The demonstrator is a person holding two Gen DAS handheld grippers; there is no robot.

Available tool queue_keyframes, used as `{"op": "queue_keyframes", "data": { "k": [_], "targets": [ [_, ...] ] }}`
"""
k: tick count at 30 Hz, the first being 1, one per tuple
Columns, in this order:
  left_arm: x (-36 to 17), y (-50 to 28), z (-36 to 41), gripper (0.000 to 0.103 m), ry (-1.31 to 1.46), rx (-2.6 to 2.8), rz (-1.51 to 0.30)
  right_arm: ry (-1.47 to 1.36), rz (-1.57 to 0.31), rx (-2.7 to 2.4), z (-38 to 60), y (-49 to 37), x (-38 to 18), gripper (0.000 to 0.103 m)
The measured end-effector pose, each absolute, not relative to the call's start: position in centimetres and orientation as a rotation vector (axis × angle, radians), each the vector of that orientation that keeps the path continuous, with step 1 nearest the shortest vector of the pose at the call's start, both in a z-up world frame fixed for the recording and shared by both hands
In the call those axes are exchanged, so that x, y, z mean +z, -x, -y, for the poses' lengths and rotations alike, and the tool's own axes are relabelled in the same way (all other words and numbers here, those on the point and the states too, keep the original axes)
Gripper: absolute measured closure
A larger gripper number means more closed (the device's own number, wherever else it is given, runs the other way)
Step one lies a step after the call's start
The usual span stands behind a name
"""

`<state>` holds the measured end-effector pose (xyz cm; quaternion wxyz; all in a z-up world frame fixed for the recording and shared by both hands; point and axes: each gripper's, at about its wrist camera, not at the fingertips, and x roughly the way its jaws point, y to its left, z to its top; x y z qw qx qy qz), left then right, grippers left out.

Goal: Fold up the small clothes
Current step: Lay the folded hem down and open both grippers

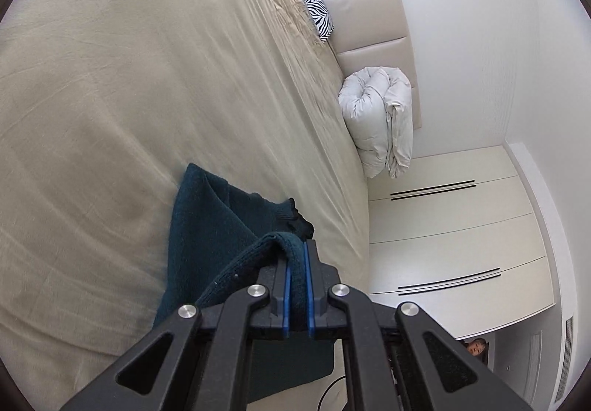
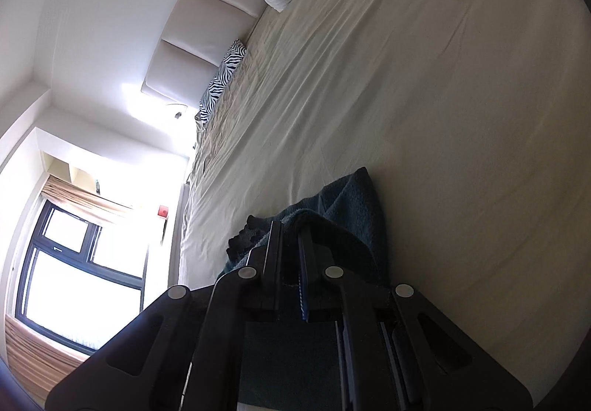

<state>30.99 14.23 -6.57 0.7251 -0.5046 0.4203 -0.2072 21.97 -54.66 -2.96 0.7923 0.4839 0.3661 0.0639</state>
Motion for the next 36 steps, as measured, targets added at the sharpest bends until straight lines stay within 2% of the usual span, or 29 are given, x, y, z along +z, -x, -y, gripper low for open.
{"op": "queue_keyframes", "data": {
  "k": [12,14,15,16,19,20,21,26,32,36],
  "targets": [
    [-12.1,-36.7,-13.2,0.096,1.076,-0.353,-0.999,-1.056,-0.863,0.055,55.0,-31.0,-9.0,0.095],
    [-12.8,-36.7,-13.1,0.081,1.082,-0.349,-1.006,-1.061,-0.9,0.034,55.1,-32.1,-10.3,0.095],
    [-12.8,-36.4,-13.2,0.061,1.088,-0.348,-0.993,-1.068,-0.913,0.028,55.1,-32.6,-10.9,0.093],
    [-12.6,-36.1,-13.4,0.045,1.094,-0.353,-0.975,-1.065,-0.91,0.029,55.1,-32.8,-11.1,0.091],
    [-11.1,-35.1,-14.0,0.029,1.087,-0.341,-0.936,-1.001,-0.87,0.034,54.6,-32.9,-10.3,0.069],
    [-10.6,-34.4,-14.2,0.029,1.077,-0.335,-0.922,-0.981,-0.864,0.041,54.4,-32.8,-9.8,0.048],
    [-10.2,-33.8,-14.4,0.029,1.063,-0.34,-0.913,-0.964,-0.86,0.026,54.4,-32.6,-9.3,0.034],
    [-9.6,-29.5,-14.3,0.029,0.957,-0.32,-0.925,-0.879,-0.848,0.02,54.5,-30.8,-7.0,0.034],
    [-10.6,-24.8,-13.2,0.029,0.839,-0.287,-0.944,-0.626,-0.919,0.022,51.3,-27.5,-5.8,0.036],
    [-10.4,-23.3,-11.8,0.039,0.719,-0.271,-0.948,-0.561,-0.938,0.017,49.8,-25.2,-6.0,0.041]
  ]
}}
